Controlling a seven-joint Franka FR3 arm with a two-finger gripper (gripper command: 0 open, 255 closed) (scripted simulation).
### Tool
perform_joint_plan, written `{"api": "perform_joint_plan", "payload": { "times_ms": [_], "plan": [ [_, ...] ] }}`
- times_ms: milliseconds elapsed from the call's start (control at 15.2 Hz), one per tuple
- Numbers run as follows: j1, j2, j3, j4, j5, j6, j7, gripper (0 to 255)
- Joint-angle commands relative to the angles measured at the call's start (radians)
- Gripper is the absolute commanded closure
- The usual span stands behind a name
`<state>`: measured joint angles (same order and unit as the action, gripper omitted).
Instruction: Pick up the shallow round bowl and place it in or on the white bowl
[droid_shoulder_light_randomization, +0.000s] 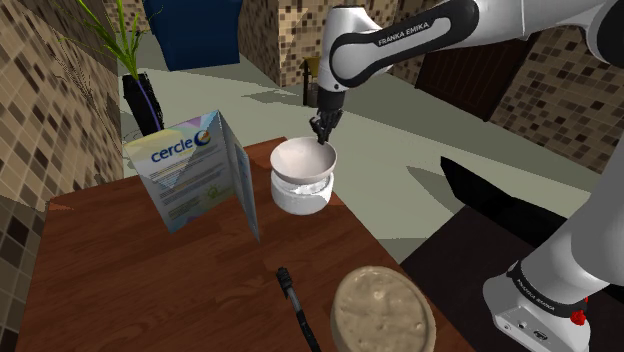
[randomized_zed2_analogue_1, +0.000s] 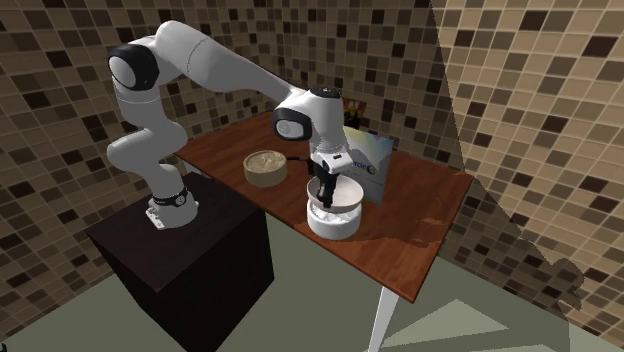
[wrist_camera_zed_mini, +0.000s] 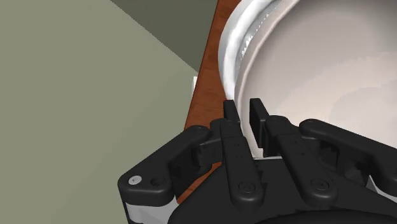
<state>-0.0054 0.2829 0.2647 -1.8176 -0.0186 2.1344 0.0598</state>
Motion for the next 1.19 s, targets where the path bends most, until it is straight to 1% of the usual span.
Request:
{"api": "perform_joint_plan", "payload": {
  "times_ms": [0,396,462,792,1056,1122],
  "plan": [
    [0.000,0.005,0.000,-0.008,-0.001,0.013,-0.001,255],
    [0.000,0.005,0.000,-0.008,-0.001,0.013,-0.001,255],
    [0.000,0.005,0.000,-0.008,-0.001,0.012,-0.001,0],
    [0.000,0.005,0.000,-0.008,-0.001,0.013,-0.001,0],
    [-0.007,-0.044,0.002,0.056,0.014,-0.099,-0.010,0],
    [-0.007,-0.044,0.002,0.056,0.014,-0.099,-0.010,0]
  ]
}}
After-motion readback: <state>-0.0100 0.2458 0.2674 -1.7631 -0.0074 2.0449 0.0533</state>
